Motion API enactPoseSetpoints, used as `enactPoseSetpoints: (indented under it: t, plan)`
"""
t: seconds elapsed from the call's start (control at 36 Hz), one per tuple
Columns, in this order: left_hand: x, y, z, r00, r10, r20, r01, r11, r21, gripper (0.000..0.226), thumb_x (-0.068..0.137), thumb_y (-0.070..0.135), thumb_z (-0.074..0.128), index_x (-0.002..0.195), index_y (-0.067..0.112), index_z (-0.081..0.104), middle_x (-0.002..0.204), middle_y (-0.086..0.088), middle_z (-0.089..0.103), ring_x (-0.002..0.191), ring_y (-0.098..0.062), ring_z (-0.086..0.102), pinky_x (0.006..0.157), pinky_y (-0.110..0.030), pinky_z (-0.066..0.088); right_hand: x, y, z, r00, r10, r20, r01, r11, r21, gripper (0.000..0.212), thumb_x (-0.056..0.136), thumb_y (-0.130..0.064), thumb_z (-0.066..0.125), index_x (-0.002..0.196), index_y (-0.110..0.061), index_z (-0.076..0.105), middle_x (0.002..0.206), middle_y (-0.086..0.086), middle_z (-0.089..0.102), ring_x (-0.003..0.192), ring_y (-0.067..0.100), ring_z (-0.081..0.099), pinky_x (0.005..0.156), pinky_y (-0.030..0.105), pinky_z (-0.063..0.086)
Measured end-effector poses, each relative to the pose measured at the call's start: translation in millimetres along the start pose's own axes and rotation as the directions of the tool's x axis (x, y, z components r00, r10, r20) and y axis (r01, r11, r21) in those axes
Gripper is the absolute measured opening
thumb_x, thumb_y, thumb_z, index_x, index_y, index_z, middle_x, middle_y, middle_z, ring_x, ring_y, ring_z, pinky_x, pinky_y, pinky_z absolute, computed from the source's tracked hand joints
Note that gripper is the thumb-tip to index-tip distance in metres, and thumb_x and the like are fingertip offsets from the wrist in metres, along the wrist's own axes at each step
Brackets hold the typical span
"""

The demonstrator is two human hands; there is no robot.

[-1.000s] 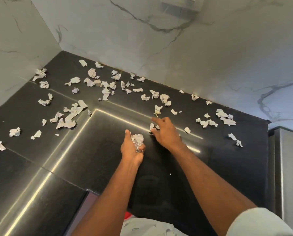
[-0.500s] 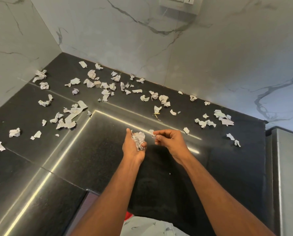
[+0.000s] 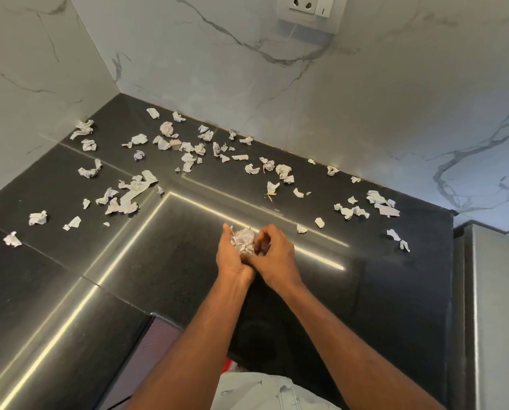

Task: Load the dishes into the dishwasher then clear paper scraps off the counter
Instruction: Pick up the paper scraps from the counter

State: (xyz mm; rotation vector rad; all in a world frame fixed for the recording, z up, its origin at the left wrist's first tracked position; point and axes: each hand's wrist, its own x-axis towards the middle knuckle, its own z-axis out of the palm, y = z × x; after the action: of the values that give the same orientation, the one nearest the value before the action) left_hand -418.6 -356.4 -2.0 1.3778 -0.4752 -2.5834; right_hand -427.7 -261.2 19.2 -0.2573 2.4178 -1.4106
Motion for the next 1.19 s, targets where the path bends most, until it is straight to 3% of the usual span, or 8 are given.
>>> enactPoseSetpoints:
  t: [0.11, 0.22, 0.39, 0.58, 0.67, 0.81, 0.94, 1.19]
  plan:
    - [-5, 4, -3, 0.997, 0.029, -0.078, -0.025, 0.998, 0.049, 0.031, 0.095, 0.043, 0.064, 0.083, 0.016, 0.055, 0.068, -0.004, 0.050, 0.038, -0.012, 0.038, 0.034, -0.018, 0.035, 4, 6, -5, 0.996, 0.084, 0.012, -0.083, 0.993, -0.079, 0.060, 0.055, -0.038, 0.093, 0.087, -0.021, 0.045, 0.074, -0.008, 0.049, 0.061, 0.006, 0.041, 0.057, 0.031, 0.042]
    - [-5, 2, -3, 0.991, 0.065, -0.118, -0.059, 0.997, 0.057, 0.036, 0.094, 0.046, 0.065, 0.085, 0.013, 0.056, 0.063, -0.004, 0.051, 0.038, -0.013, 0.039, 0.040, -0.022, 0.038, 4, 11, -7, 0.977, 0.114, 0.183, -0.119, 0.993, 0.017, 0.042, 0.067, -0.031, 0.090, 0.075, -0.018, 0.051, 0.063, -0.002, 0.057, 0.055, 0.010, 0.049, 0.053, 0.033, 0.044]
    - [-3, 0, -3, 0.991, 0.078, -0.111, -0.071, 0.996, 0.061, 0.034, 0.094, 0.047, 0.063, 0.090, 0.014, 0.057, 0.066, -0.005, 0.053, 0.041, -0.013, 0.041, 0.039, -0.020, 0.035, 10, 23, -36, 0.931, 0.073, 0.357, -0.160, 0.963, 0.218, 0.033, 0.071, -0.015, 0.090, 0.090, -0.006, 0.064, 0.087, 0.008, 0.073, 0.072, 0.018, 0.067, 0.059, 0.034, 0.056]
    - [-5, -16, 7, 0.989, 0.099, -0.114, -0.088, 0.992, 0.094, 0.024, 0.097, 0.040, 0.063, 0.093, 0.016, 0.058, 0.080, -0.006, 0.056, 0.056, -0.014, 0.046, 0.035, -0.019, 0.030, 56, 69, -75, 0.989, -0.027, -0.144, -0.010, 0.968, -0.250, 0.024, 0.090, -0.015, 0.069, 0.114, -0.018, 0.073, 0.107, 0.002, 0.068, 0.089, 0.013, 0.063, 0.084, 0.024, 0.046]
    - [-5, -28, 13, 0.990, 0.086, -0.111, -0.071, 0.988, 0.139, 0.025, 0.097, 0.039, 0.063, 0.093, 0.015, 0.058, 0.079, -0.006, 0.057, 0.055, -0.014, 0.046, 0.035, -0.019, 0.029, 69, 87, -77, 0.988, -0.152, 0.022, 0.143, 0.859, -0.492, 0.028, 0.098, -0.018, 0.057, 0.123, -0.020, 0.068, 0.119, 0.005, 0.061, 0.108, 0.025, 0.058, 0.095, 0.038, 0.049]
    - [0, -38, 21, 0.989, 0.097, -0.114, -0.073, 0.977, 0.198, 0.025, 0.098, 0.039, 0.063, 0.094, 0.014, 0.059, 0.079, -0.005, 0.054, 0.053, -0.013, 0.045, 0.036, -0.020, 0.030, 66, 95, -74, 0.956, -0.189, 0.223, 0.292, 0.620, -0.728, 0.022, 0.094, -0.014, 0.055, 0.106, -0.016, 0.073, 0.103, 0.005, 0.062, 0.101, 0.027, 0.058, 0.077, 0.039, 0.053]
    - [2, -41, 27, 0.990, 0.102, -0.095, -0.079, 0.973, 0.215, 0.026, 0.097, 0.040, 0.064, 0.095, 0.014, 0.060, 0.079, -0.005, 0.055, 0.054, -0.012, 0.046, 0.037, -0.021, 0.032, 60, 105, -81, 0.992, -0.124, 0.021, 0.113, 0.814, -0.570, 0.014, 0.090, -0.009, 0.058, 0.092, -0.013, 0.071, 0.091, 0.009, 0.069, 0.088, 0.031, 0.065, 0.076, 0.040, 0.052]
    - [-2, -54, 30, 0.993, 0.082, -0.085, -0.057, 0.964, 0.260, 0.028, 0.097, 0.040, 0.063, 0.099, 0.012, 0.062, 0.083, -0.005, 0.055, 0.055, -0.011, 0.047, 0.036, -0.021, 0.033, 74, 88, -109, 0.970, 0.008, -0.243, -0.042, 0.990, -0.133, 0.034, 0.093, -0.013, 0.066, 0.127, -0.020, 0.062, 0.083, -0.009, 0.067, 0.080, 0.006, 0.065, 0.082, 0.030, 0.057]
